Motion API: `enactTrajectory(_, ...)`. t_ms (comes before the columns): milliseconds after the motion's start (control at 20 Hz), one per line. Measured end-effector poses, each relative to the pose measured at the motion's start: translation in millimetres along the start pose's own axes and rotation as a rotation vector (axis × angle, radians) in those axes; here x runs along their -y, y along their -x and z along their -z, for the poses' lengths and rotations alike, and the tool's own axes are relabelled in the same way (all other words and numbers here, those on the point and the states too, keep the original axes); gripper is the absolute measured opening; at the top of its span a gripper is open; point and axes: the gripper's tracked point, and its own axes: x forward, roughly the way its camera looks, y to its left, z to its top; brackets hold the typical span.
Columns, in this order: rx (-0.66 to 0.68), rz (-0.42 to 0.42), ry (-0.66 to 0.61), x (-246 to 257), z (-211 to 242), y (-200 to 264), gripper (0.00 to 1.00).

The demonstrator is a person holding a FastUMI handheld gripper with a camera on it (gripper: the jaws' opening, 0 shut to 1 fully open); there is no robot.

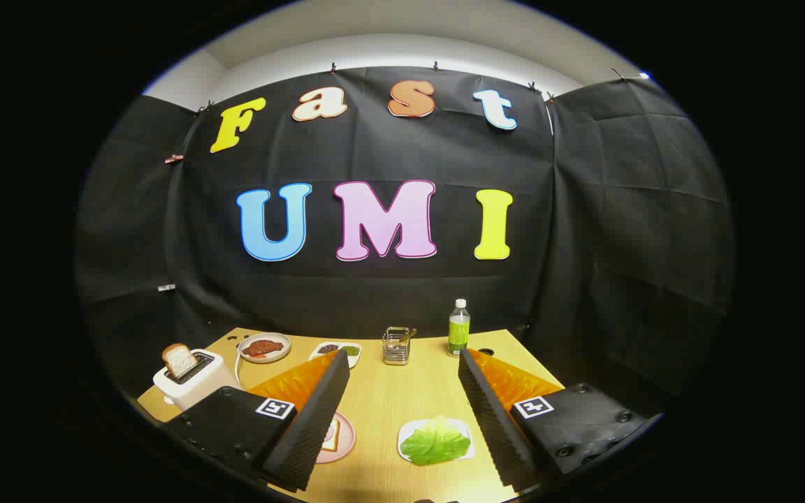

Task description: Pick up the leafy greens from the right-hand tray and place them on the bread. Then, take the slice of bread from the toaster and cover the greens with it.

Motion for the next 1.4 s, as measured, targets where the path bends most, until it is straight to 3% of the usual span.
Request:
enactTrajectory(800,-0.019,-0.023,0.015,8.8,2.2,-22.1,0.98)
enactTrajectory(1400,-0.107,-0.052,0.017,24.9,41.3,-39.3,0.98)
